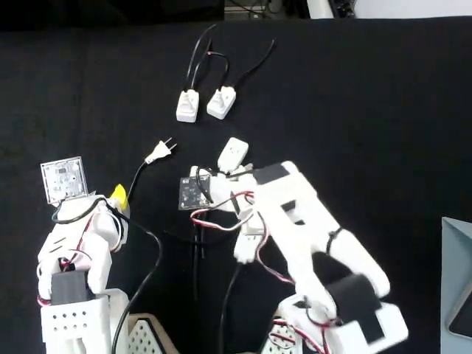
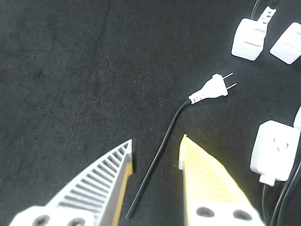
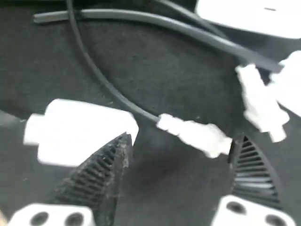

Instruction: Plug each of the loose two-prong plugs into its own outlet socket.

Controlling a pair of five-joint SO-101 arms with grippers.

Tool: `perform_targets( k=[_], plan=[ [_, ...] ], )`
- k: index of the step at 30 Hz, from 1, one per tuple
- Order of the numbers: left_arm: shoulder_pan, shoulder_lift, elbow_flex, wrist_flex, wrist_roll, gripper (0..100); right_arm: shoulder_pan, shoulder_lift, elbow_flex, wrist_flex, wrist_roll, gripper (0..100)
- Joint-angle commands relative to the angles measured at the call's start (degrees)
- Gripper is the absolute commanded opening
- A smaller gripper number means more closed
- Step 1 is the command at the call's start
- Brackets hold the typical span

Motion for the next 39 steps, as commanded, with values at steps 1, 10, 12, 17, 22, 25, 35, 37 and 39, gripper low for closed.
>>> perform_targets(
  k=[1,10,12,17,22,25,35,37,39],
  plan=[
    [-0.7,-0.5,-0.4,-0.2,0.2,17,0.8,4.1,-2.2,-4.2,0.8,33.3],
    [-0.7,-0.5,-0.4,-0.1,0.2,17,0.8,9.4,-2.2,-7.6,0.8,26.1],
    [-0.7,-0.5,-0.4,-0.1,0.1,17,1.0,9.1,-2.3,-7.6,0.8,17.5],
    [-0.7,-0.5,-0.4,0.0,0.1,17,1.7,7.3,-2.3,-7.6,0.1,1.1],
    [-0.7,-0.5,-0.4,0.0,0.1,17,5.5,2.9,-2.3,-7.5,-6.5,1.2],
    [-0.7,-0.5,-0.4,0.0,0.1,17,8.9,0.7,-2.3,-7.5,-9.9,1.2],
    [-0.5,-0.5,-0.4,-0.1,0.1,17,20.6,-3.2,-2.3,-7.5,-23.8,1.2],
    [-0.5,-0.5,-0.4,-0.1,0.1,17,22.5,-2.1,-2.3,-7.5,-26.2,1.2],
    [-0.5,-0.5,-0.4,-0.1,0.1,17,23.8,0.0,-2.3,-7.5,-27.9,1.2]
  ],
)
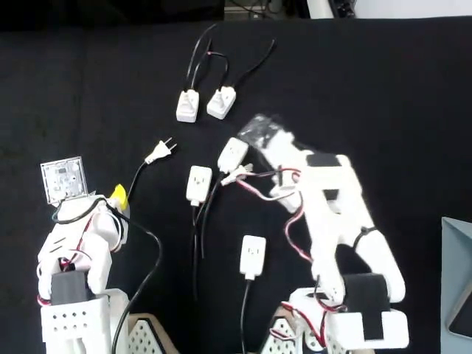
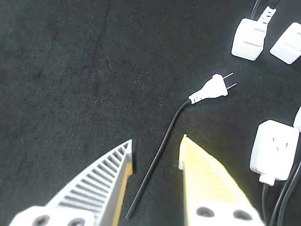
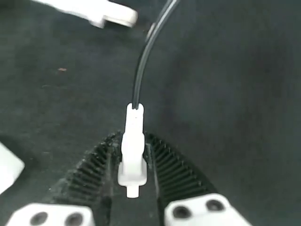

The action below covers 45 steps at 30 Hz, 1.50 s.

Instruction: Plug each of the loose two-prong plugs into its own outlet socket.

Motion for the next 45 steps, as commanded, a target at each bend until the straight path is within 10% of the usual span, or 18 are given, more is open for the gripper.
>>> perform_targets(
  k=[1,21,45],
  plan=[
    [-0.4,-0.5,-0.4,-0.1,0.1,17,2.8,2.2,-1.5,-0.5,-3.7,1.2],
    [-0.7,-0.5,-0.4,-0.2,0.1,17,2.7,24.0,-22.6,22.6,-12.0,1.6],
    [-0.7,-0.5,-0.4,-0.2,0.1,17,2.1,28.4,-27.8,25.0,-15.8,7.5]
  ],
)
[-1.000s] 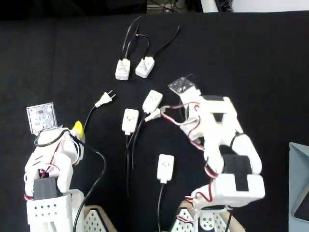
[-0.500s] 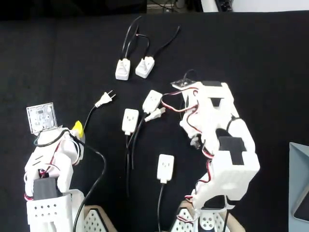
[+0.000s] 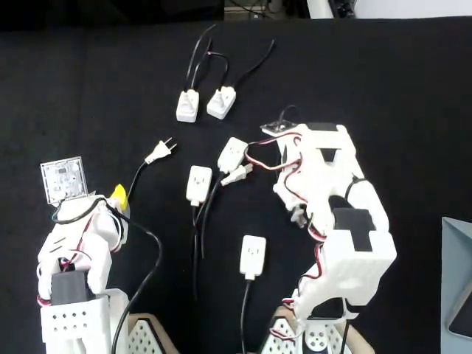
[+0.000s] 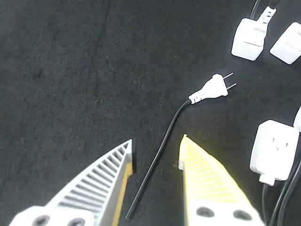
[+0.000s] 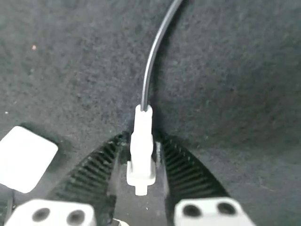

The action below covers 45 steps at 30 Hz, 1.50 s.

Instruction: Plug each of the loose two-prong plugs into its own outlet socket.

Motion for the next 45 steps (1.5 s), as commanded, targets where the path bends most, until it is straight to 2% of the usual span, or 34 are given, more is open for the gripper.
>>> perform_targets(
  k=[1,12,15,17,26,32,38,45],
  plan=[
    [-0.7,-0.5,-0.4,-0.2,0.1,17,0.0,0.3,-3.9,0.5,-0.6,7.5],
    [-0.7,-0.5,-0.4,-0.2,0.1,17,-1.1,0.4,-7.9,4.9,-2.1,7.1],
    [-0.7,-0.5,-0.4,-0.3,0.1,17,-1.2,-0.2,-8.2,5.5,-1.8,0.8],
    [-0.7,-0.5,-0.4,-0.2,0.1,17,-1.3,-1.8,-8.3,5.5,-1.9,1.2],
    [-0.4,-0.5,-0.4,-0.3,0.1,17,-2.0,-18.5,-4.9,7.0,-2.3,1.1],
    [-0.2,-0.5,-0.4,-0.3,0.1,17,-7.3,-32.0,2.9,6.7,-9.1,1.1],
    [-0.2,-0.5,-0.4,-0.3,0.1,17,-15.9,-45.6,14.9,-2.9,-19.0,1.1],
    [-0.1,-0.5,-0.4,-0.4,0.3,17,-23.3,-59.4,30.5,-20.3,-27.3,1.1]
  ],
)
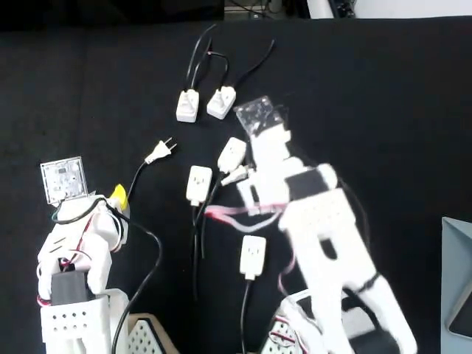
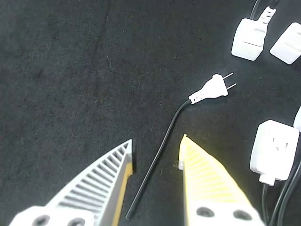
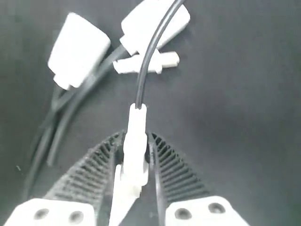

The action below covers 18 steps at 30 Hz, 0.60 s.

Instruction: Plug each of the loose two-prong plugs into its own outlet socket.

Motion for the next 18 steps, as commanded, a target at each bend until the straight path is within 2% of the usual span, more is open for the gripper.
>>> perform_targets(
  k=[1,7,18],
  plan=[
    [0.0,-0.5,-0.4,-0.4,0.3,17,-2.8,-7.3,5.1,-9.1,-3.3,1.1],
    [0.5,-0.5,-0.4,-1.6,0.5,17,-4.4,-13.8,11.9,-17.7,-5.0,1.1],
    [12.9,-0.5,2.2,-10.9,0.2,17,-12.9,-19.3,20.4,-28.9,-5.0,1.1]
  ],
)
